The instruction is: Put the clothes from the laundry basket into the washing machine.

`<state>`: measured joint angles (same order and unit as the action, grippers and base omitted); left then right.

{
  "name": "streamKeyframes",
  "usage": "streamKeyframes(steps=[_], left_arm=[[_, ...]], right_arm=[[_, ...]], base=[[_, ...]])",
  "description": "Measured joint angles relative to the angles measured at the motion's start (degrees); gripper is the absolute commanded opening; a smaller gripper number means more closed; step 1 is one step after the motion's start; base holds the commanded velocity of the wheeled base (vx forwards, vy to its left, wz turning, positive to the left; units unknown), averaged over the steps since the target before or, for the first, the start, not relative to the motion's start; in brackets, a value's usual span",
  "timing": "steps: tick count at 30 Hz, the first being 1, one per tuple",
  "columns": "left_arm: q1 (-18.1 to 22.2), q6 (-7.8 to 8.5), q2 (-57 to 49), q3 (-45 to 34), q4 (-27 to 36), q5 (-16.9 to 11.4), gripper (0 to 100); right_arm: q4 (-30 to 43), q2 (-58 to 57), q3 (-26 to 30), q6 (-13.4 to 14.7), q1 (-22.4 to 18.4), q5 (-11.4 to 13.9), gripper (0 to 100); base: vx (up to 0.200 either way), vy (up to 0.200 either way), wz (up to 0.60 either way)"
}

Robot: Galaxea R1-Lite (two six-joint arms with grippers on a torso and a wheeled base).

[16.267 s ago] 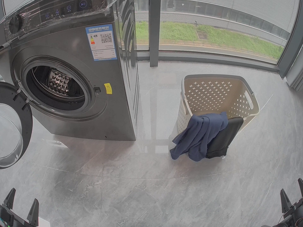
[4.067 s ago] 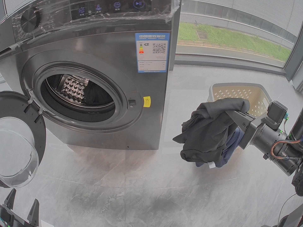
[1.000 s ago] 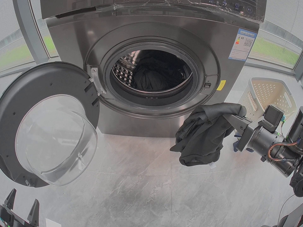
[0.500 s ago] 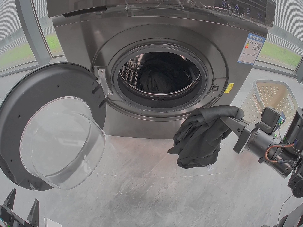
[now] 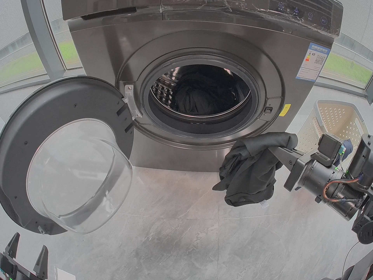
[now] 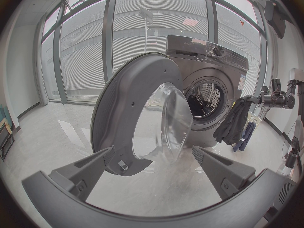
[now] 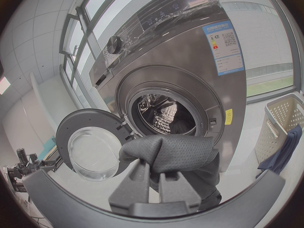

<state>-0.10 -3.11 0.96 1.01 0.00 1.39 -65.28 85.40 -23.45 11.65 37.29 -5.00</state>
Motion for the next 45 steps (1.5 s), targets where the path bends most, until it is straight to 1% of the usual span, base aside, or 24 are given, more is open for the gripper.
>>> streamKeyframes(steps=[3, 5, 6, 10, 12, 17, 24, 27, 30, 32, 34, 35, 37, 39, 41, 45], left_arm=[[0.00, 0.46, 0.00, 0.00, -0.07, 0.02, 100], [0.05, 1.45, 0.02, 0.00, -0.11, -0.05, 100], [0.05, 1.94, 0.00, 0.00, -0.11, -0.06, 100], [0.10, 2.90, 0.00, 0.00, -0.11, -0.17, 100], [0.10, 3.11, 0.00, 0.00, -0.10, -0.39, 100], [0.05, 2.93, 0.02, 0.00, -0.11, -1.37, 100], [0.12, 3.82, 0.02, 0.00, -0.35, -2.10, 100], [0.15, 3.66, 0.02, 0.00, -0.51, -2.29, 100], [0.21, 2.24, 0.05, 0.20, -2.76, -2.29, 100], [0.32, 1.37, 0.11, 1.74, -5.19, -2.94, 100], [0.45, 0.76, 0.79, 4.24, -7.36, -5.22, 100], [0.50, 0.51, 1.34, 5.52, -7.90, -7.18, 100], [0.54, 0.18, 2.73, 7.53, -8.37, -12.06, 100], [0.65, 0.16, 5.10, 8.52, -8.47, -16.43, 100], [0.65, 0.73, 8.20, 8.33, -9.17, -18.96, 100], [0.45, 2.68, 16.15, 6.38, -12.37, -23.58, 100]], right_arm=[[0.00, 0.71, -0.20, -0.02, 0.57, 0.02, 0], [-0.60, 1.27, -0.83, 0.16, 1.44, -0.04, 0], [-1.37, 1.67, -1.32, 0.41, 2.12, -0.12, 0], [-5.44, 3.85, -3.41, 1.97, 4.50, -0.68, 0], [-6.60, 5.23, -4.46, 2.28, 5.12, -0.74, 0], [-11.28, 9.18, -6.47, 2.49, 5.62, -0.90, 0], [-15.60, 14.69, -10.95, 2.16, 6.25, -0.94, 0], [-16.45, 16.14, -12.79, 2.11, 6.84, -0.90, 0], [-16.75, 17.38, -13.69, 2.06, 7.11, -0.90, 0], [-17.08, 18.16, -14.08, 2.06, 7.17, -0.85, 0], [-17.41, 18.82, -14.56, 2.00, 7.17, -0.85, 0], [-17.54, 19.21, -14.93, 1.97, 7.17, -0.88, 0], [-17.71, 19.87, -15.82, 1.89, 7.24, -0.85, 0], [-17.96, 20.50, -17.12, 1.83, 7.33, -0.85, 0], [-18.09, 20.94, -18.14, 1.76, 7.47, -0.83, 0], [-18.49, 21.74, -20.00, 1.67, 7.85, -0.72, 0]], base=[[0.000, 0.000, 0.00], [0.000, 0.000, 0.00], [0.000, 0.000, 0.00], [0.000, 0.000, 0.00], [0.000, 0.000, 0.00], [0.000, 0.000, 0.00], [0.000, 0.000, 0.00], [0.000, 0.000, 0.00], [0.000, 0.000, 0.00], [0.000, 0.000, 0.00], [0.000, 0.000, 0.00], [0.000, 0.000, 0.00], [0.000, 0.000, 0.00], [0.000, 0.000, 0.00], [0.000, 0.000, 0.00], [0.000, 0.000, 0.00]])
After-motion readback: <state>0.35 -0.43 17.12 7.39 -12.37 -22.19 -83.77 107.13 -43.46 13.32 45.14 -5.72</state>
